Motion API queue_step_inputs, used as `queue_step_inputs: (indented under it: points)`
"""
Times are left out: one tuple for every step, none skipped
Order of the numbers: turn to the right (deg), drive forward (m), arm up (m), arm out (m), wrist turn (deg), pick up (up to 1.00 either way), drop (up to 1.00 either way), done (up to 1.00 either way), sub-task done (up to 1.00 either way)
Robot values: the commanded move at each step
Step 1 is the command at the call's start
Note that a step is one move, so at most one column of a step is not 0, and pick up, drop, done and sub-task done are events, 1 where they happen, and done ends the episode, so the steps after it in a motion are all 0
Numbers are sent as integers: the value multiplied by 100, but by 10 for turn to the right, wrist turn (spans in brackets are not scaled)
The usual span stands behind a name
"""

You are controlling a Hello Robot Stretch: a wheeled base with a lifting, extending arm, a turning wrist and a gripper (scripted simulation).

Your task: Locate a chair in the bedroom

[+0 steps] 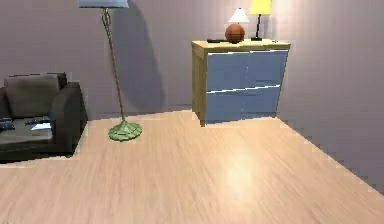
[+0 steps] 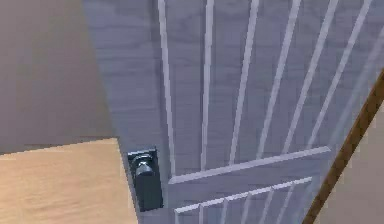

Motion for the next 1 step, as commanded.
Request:
queue_step_inputs:
  points:
    - [0, 70, 0, 0, 0, 0, 0, 0, 0]
